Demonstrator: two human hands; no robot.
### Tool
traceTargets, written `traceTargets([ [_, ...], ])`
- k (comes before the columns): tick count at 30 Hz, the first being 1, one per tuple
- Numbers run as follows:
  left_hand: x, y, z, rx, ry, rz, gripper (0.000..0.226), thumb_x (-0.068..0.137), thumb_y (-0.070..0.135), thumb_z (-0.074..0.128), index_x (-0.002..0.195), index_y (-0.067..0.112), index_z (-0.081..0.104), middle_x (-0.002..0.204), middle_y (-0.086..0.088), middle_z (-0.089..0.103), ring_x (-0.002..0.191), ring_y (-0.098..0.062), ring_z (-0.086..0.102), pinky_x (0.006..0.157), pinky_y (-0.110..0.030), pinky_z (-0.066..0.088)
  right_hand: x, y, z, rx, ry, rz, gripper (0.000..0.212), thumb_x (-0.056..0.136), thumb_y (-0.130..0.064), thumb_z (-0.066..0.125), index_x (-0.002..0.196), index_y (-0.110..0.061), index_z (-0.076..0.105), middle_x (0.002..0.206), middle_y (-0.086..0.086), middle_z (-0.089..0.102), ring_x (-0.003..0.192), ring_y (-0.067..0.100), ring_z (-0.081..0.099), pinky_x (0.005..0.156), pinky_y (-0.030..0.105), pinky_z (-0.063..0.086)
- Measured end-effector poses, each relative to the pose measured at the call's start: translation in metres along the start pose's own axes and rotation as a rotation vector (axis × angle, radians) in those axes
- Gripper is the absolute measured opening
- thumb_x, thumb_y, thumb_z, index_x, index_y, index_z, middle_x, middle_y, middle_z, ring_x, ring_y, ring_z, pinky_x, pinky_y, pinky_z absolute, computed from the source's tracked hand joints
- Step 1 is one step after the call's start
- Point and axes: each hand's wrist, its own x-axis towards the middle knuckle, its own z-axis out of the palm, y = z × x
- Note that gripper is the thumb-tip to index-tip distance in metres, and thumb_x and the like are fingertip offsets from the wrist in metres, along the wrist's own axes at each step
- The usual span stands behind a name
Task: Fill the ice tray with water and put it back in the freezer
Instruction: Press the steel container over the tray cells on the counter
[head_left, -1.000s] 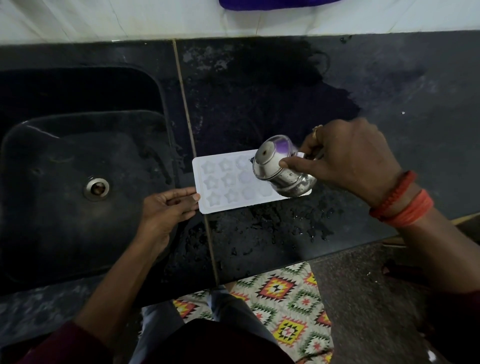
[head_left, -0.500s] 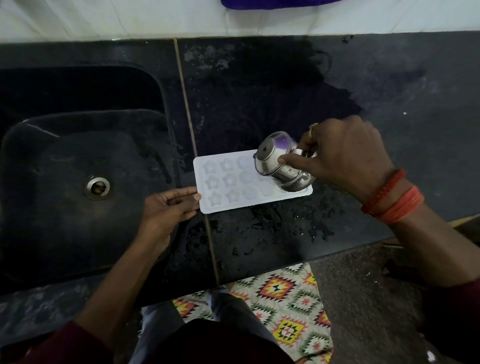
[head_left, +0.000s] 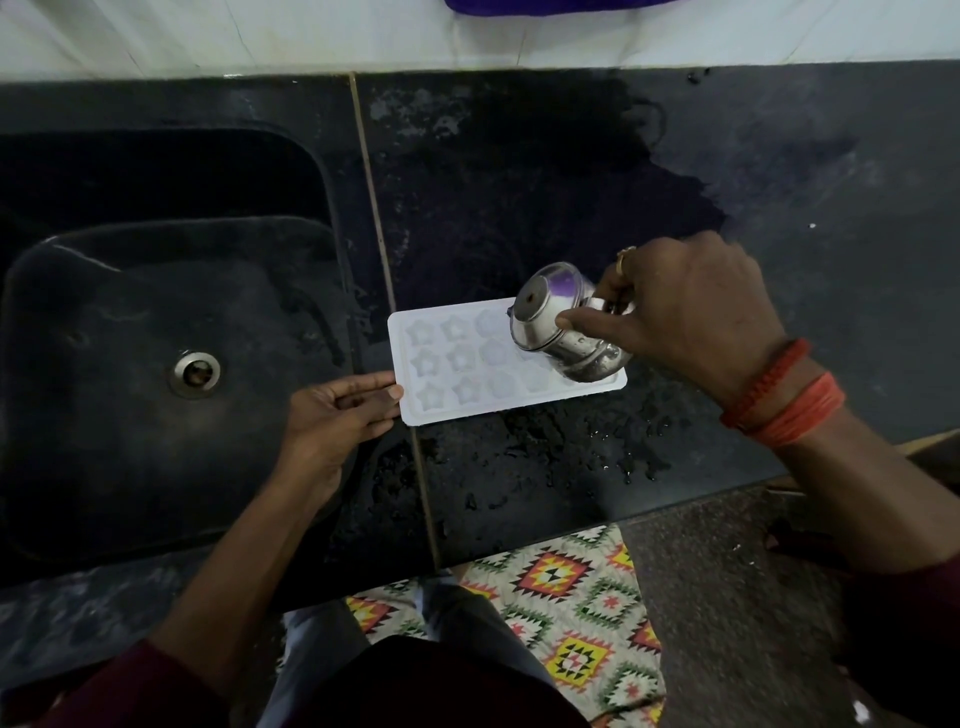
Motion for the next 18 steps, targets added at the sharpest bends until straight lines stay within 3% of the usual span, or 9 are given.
traceTargets([
  [18,-0.0043,0.0027,0.0027,-0.006,0.009,0.006,0.012,0.084,0.009,0.081,0.094,0.016,0.079,0.080,0.000,0.081,0.073,-0.005,0.077,0.060,-0.013,0.056,0.0004,-0.0009,0.0019,-0.014,-0.001,0.007,0.047,0.075,-0.068,0.067,0.090,-0.025,0.075,0.083,0.009,0.072,0.082,0.034,0.066,0.065,0.031,0.037],
])
